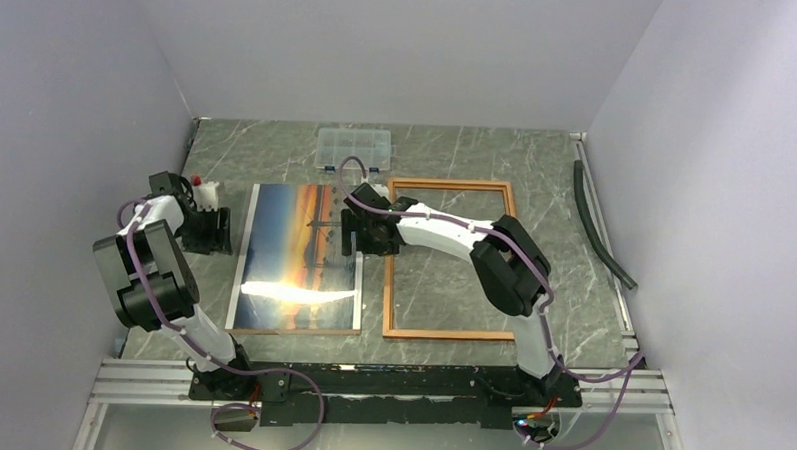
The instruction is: Put the photo into the frame
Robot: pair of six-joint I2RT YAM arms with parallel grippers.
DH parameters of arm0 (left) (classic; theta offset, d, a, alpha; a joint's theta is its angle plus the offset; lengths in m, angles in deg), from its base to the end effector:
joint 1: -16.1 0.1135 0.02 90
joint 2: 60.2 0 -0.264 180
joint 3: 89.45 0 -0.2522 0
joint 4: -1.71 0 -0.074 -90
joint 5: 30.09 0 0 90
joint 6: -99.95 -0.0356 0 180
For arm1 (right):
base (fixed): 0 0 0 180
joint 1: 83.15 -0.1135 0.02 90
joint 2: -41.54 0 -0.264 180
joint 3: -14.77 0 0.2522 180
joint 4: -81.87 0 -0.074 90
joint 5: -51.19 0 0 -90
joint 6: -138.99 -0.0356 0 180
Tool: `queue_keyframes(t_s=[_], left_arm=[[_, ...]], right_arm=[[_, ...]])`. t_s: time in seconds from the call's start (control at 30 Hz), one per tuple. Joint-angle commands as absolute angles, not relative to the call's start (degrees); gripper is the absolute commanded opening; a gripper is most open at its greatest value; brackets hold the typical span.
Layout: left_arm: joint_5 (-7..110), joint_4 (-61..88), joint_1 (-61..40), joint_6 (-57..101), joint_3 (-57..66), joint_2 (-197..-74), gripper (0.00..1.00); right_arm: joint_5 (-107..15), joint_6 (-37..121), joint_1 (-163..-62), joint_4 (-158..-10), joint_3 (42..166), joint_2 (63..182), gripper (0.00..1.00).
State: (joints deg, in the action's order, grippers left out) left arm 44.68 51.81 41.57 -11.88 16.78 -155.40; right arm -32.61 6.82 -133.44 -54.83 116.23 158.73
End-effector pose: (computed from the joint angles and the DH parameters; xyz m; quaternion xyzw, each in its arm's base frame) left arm 0.2866 0.1262 0.1815 -0.0098 0.9785 -0.0560 0.1982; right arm 0.2839 0.3358 0.1862 -0.0537 0.9609 0.1565 0.2221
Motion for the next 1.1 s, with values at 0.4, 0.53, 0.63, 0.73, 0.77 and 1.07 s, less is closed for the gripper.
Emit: queue_keyframes(t_s=[0.4, 0.53, 0.63, 0.73, 0.77, 1.07], left_arm=[[45.47, 48.36, 38.99, -11.95, 20.15, -156.59, 0.53], [45.98, 48.18, 38.26, -12.58, 20.1, -157.41, 0.51], [46.12, 48.05, 37.91, -12.96, 20.1, -157.7, 0.5], [46.47, 48.08, 37.59, -13.2, 19.97, -158.34, 0.49], [46.74, 48.16, 37.51, -13.25, 19.85, -158.65, 0.49], [45.55, 48.58, 37.16, -14.17, 19.41, -159.43, 0.42]], right_arm=[[-40.62, 2.63, -133.15, -60.1, 116.42, 161.79, 0.8], [-42.83, 2.03, -133.1, -61.43, 117.03, 162.24, 0.79], [-44.31, 1.57, -133.08, -62.35, 117.21, 162.59, 0.78], [-45.14, 0.99, -133.09, -62.87, 117.29, 163.21, 0.76], [-45.33, 0.81, -133.13, -62.99, 117.29, 163.37, 0.76], [-46.71, 0.22, -133.07, -64.47, 117.24, 161.46, 0.73]])
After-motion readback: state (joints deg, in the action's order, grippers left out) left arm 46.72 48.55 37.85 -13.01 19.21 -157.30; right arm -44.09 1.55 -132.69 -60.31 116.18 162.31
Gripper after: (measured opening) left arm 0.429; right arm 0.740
